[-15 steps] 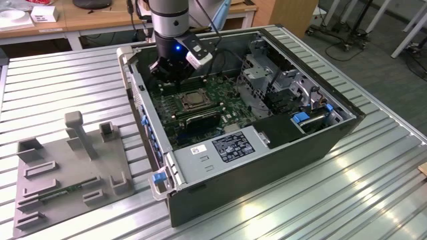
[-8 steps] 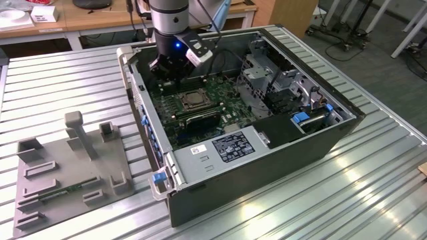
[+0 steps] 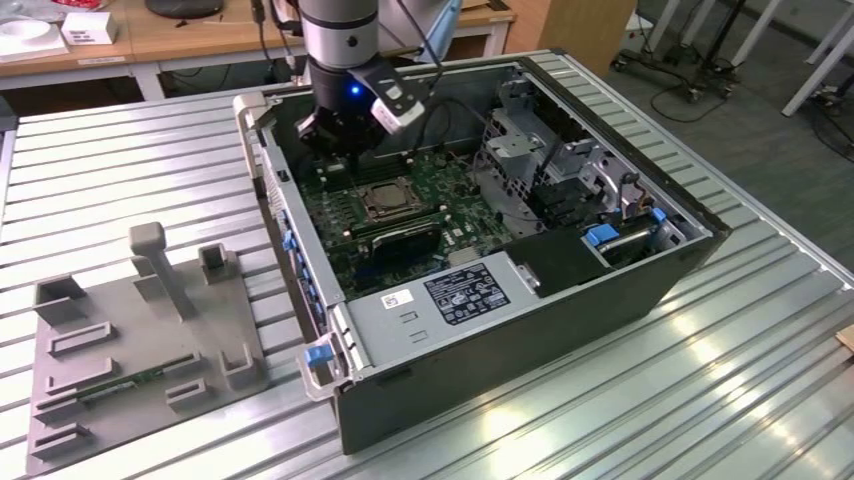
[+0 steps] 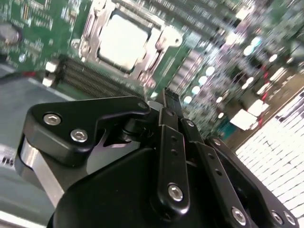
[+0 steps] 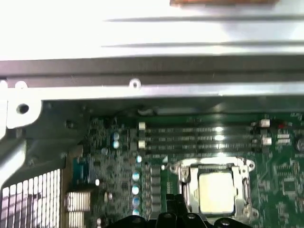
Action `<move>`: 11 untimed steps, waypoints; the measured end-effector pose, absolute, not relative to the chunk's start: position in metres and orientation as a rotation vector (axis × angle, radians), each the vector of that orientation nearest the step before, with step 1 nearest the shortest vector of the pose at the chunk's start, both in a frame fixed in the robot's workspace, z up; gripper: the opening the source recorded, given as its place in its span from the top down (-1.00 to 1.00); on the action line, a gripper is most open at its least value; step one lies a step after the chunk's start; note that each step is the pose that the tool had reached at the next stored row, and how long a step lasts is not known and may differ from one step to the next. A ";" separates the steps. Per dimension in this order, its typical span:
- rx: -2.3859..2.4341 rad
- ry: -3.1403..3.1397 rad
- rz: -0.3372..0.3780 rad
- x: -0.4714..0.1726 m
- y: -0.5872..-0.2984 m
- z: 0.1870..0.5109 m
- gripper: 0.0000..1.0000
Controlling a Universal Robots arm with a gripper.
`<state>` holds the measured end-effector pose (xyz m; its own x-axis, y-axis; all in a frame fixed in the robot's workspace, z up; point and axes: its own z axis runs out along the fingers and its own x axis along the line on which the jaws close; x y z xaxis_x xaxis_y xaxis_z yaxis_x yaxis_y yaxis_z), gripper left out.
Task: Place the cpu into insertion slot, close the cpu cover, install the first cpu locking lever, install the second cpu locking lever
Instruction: 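Install the first cpu locking lever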
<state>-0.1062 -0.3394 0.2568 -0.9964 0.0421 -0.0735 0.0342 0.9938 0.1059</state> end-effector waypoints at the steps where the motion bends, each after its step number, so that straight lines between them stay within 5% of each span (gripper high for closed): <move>1: 0.059 3.060 0.185 -0.106 -0.339 0.257 0.79; 11: 0.061 3.053 0.230 -0.115 -0.339 0.257 0.79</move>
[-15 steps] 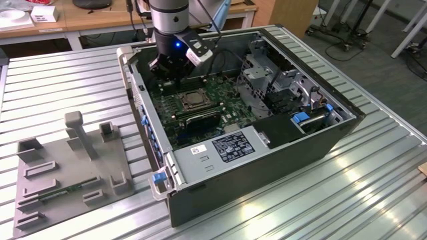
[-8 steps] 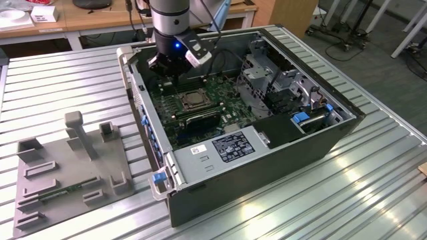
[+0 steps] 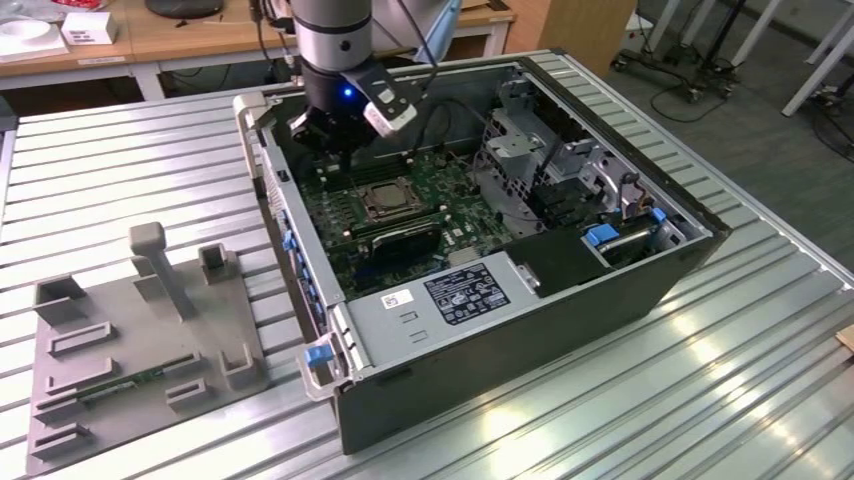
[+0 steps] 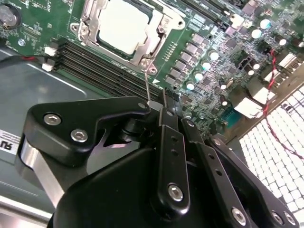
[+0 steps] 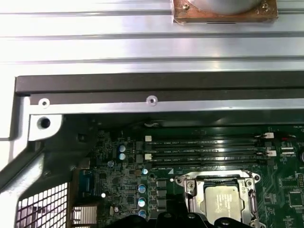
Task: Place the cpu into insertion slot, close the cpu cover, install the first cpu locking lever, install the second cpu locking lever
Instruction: 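Install the first cpu locking lever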
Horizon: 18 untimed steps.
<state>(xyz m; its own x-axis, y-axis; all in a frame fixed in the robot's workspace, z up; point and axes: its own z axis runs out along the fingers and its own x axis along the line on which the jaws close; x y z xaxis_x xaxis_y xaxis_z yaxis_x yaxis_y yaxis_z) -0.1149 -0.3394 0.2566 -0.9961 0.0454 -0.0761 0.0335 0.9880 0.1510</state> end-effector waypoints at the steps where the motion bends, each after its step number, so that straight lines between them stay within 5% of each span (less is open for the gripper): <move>1: 0.061 3.053 0.230 -0.116 -0.339 0.256 0.79; 18: 0.061 3.051 0.242 -0.125 -0.339 0.255 0.79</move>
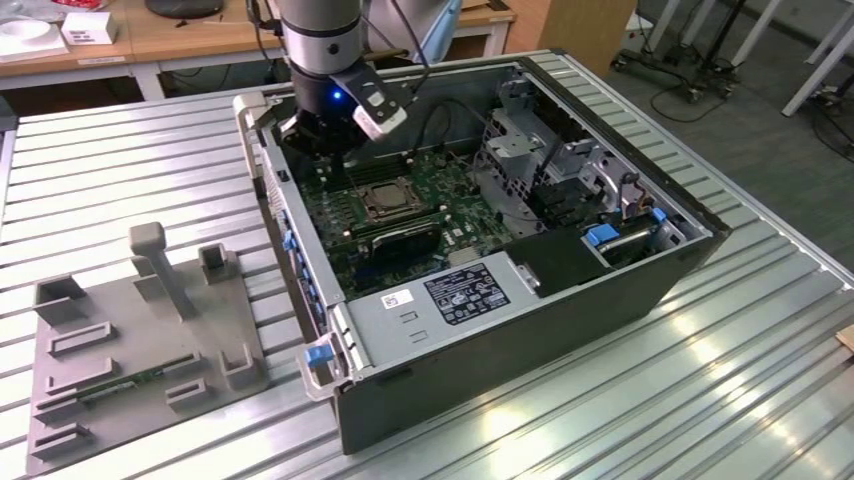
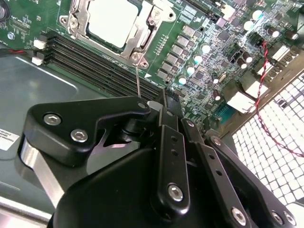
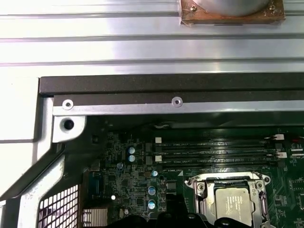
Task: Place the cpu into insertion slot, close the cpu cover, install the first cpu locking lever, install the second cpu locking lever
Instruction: 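Install the first cpu locking lever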
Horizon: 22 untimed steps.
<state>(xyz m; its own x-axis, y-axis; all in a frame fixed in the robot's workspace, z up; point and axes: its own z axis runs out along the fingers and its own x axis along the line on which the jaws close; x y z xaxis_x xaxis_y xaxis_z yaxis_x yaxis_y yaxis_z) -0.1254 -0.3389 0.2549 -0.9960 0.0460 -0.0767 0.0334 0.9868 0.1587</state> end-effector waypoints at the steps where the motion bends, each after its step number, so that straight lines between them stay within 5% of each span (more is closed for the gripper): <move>1: 0.061 3.051 0.242 -0.125 -0.339 0.255 0.79; 22: 0.062 3.050 0.256 -0.125 -0.328 0.253 0.79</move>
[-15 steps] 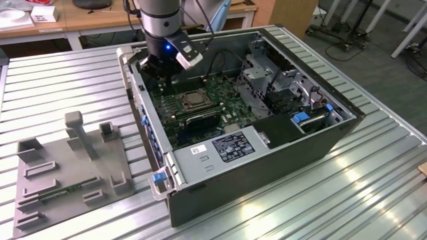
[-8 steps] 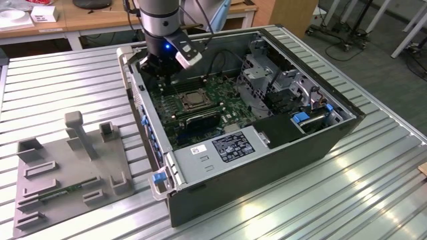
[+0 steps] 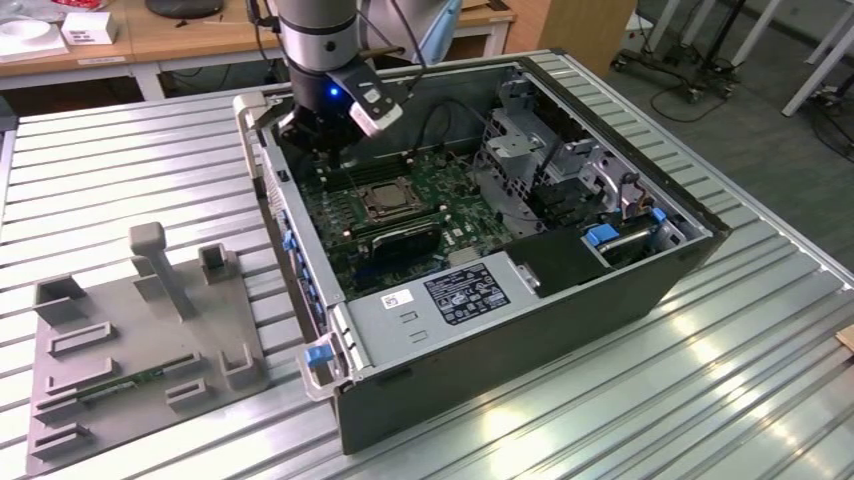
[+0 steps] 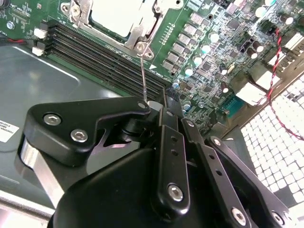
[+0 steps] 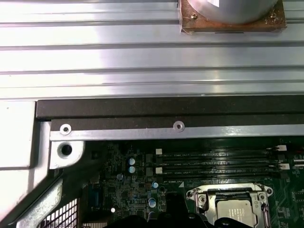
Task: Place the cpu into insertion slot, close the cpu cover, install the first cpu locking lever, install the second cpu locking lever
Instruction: 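Install the first cpu locking lever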
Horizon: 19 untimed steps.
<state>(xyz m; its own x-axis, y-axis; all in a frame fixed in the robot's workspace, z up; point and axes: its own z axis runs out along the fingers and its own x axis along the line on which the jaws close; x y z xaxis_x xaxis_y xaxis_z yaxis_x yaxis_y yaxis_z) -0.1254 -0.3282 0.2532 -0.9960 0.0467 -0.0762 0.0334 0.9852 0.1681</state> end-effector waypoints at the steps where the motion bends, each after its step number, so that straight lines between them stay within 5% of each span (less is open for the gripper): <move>1: 0.062 3.050 0.257 -0.125 -0.328 0.253 0.79; 19: 0.062 3.050 0.258 -0.095 -0.327 0.251 0.79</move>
